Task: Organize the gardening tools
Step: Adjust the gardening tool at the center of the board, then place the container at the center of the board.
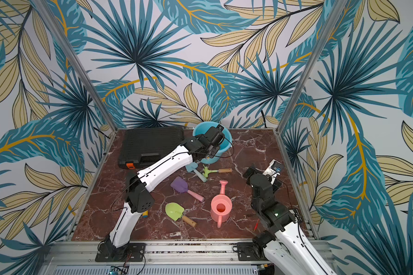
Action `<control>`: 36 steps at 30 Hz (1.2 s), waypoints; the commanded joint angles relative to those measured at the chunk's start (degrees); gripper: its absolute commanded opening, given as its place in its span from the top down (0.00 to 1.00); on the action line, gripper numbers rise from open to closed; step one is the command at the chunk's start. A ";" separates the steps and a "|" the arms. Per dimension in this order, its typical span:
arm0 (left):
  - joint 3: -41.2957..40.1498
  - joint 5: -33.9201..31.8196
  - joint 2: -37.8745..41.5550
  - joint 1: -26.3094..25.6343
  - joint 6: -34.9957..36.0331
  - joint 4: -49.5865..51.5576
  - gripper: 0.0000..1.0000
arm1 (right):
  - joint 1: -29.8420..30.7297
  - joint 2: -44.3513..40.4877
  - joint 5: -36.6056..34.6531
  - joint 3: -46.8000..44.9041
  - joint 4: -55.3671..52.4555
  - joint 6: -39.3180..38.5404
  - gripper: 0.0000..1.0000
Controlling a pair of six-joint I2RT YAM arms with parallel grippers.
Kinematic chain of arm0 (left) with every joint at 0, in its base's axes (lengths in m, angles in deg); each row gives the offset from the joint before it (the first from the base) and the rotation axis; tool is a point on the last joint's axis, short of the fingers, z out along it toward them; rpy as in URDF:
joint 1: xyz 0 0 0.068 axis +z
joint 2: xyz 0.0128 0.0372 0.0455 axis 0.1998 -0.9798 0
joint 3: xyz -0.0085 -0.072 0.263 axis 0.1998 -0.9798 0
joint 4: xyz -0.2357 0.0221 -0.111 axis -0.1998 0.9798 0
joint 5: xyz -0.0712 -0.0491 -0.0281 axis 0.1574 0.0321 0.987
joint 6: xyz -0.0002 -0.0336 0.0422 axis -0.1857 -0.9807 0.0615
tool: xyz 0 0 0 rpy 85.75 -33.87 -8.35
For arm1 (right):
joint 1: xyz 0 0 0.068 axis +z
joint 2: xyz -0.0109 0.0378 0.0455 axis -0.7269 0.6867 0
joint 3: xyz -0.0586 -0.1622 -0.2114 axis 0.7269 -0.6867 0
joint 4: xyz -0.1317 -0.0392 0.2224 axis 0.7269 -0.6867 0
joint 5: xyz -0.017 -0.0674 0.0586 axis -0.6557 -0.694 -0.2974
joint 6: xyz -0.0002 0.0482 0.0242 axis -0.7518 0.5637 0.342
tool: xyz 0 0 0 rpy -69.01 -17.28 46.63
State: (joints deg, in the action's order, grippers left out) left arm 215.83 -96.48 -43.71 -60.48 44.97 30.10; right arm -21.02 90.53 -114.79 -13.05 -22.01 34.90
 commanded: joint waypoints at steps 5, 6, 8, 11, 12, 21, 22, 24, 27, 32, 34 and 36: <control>2.15 1.66 -1.23 0.26 0.13 -3.04 0.30 | 0.05 1.49 2.17 -0.32 2.16 -1.37 0.01; 2.16 1.92 -0.95 0.26 -0.15 -3.05 0.30 | 0.06 1.91 2.49 -0.19 2.34 -1.55 0.00; 2.08 3.12 -0.18 0.26 -1.08 -2.91 0.25 | 0.06 2.84 3.56 0.12 2.47 -1.92 0.00; 1.59 4.50 2.00 0.25 -2.80 -3.21 0.24 | 0.05 4.57 5.09 0.87 2.41 -2.44 0.00; 1.37 4.96 2.72 0.26 -3.34 -3.47 0.23 | 0.06 5.07 5.56 1.19 2.44 -2.63 0.01; -8.42 6.11 15.51 0.76 -14.90 -2.67 0.00 | 0.02 9.68 13.64 3.62 2.59 -4.38 0.01; -12.04 5.67 18.05 0.76 -16.07 -3.77 0.00 | 0.03 10.31 14.64 3.96 2.31 -4.58 0.01; -21.44 5.07 24.03 0.78 -18.31 -7.44 0.00 | 0.01 11.58 16.50 4.89 1.73 -4.73 0.01; -35.19 5.10 34.28 0.84 -20.30 -14.25 0.00 | 0.05 13.53 20.20 6.13 0.67 -5.24 0.01; -52.99 2.99 47.63 0.87 -22.91 -21.01 0.00 | 0.29 15.66 28.23 9.76 -7.42 -5.03 0.05; -60.09 1.98 52.28 0.90 -23.31 -23.80 0.00 | 0.76 15.34 31.03 10.58 -10.79 -5.06 0.07; -66.32 1.13 55.74 0.92 -23.86 -26.07 0.00 | 1.61 14.55 32.63 11.09 -14.72 -4.85 0.09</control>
State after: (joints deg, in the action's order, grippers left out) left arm 155.59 -93.24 8.51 -59.80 23.17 9.73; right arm -20.34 105.98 -87.34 -3.21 -28.87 30.31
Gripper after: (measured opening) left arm 0.999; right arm 0.915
